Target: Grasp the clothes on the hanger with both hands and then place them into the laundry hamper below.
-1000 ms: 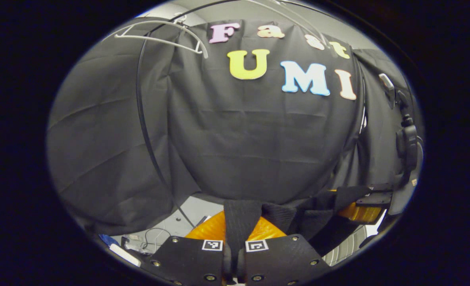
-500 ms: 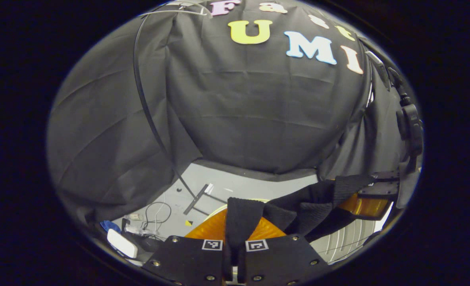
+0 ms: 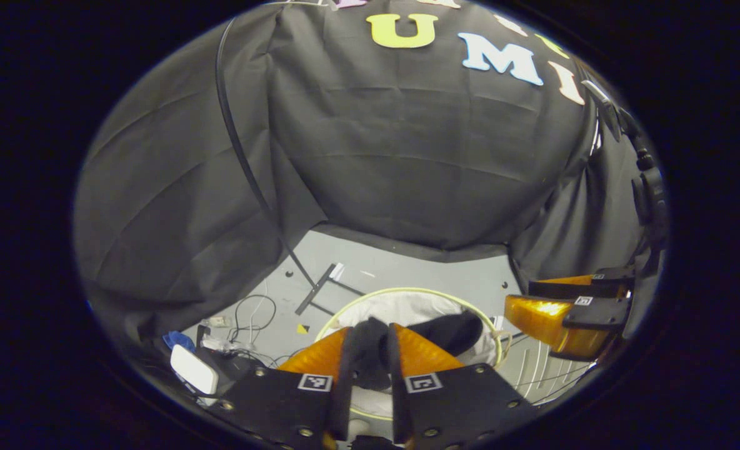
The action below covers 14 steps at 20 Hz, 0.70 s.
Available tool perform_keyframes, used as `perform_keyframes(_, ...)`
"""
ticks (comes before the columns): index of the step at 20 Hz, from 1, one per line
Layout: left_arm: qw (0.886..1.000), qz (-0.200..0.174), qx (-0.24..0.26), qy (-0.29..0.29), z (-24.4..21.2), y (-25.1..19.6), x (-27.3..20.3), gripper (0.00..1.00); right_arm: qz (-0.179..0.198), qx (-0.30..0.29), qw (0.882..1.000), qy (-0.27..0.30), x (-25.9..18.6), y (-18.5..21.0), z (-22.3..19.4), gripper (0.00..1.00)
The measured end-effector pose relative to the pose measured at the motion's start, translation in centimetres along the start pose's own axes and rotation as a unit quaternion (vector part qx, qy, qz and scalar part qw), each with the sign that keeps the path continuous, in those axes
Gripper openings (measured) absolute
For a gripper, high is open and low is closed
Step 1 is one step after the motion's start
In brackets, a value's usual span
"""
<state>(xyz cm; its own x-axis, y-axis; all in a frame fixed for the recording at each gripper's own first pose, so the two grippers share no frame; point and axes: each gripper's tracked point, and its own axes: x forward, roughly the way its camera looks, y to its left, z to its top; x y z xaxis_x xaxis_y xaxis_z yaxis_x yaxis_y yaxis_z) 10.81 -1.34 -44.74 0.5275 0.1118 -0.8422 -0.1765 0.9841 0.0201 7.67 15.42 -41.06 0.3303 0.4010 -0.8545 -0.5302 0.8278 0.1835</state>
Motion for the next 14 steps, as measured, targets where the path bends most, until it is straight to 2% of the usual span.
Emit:
perform_keyframes(4, 0.999, 0.018, -0.006, -0.035, 2.0, 0.9, -0.5, 0.94, -0.009, -0.003, 1.0, -0.005, 0.1, -0.2, 0.1, 0.86)
perform_keyframes(5, 0.999, 0.022, -0.011, -0.04, 2.3, 1.1, -0.6, 0.95, -0.012, -0.003, 1.0, -0.008, -0.1, -0.3, 0.2, 0.95)
perform_keyframes(6, 0.999, 0.024, -0.016, -0.043, 2.2, 1.4, -0.9, 0.94, -0.013, -0.004, 1.0, -0.011, -0.1, -0.2, 0.1, 0.98)
perform_keyframes(14, 0.997, 0.026, -0.025, -0.073, 4.6, 1.7, -2.9, 0.94, -0.017, 0.0, 0.999, -0.052, -2.3, -0.8, 2.2, 0.98)
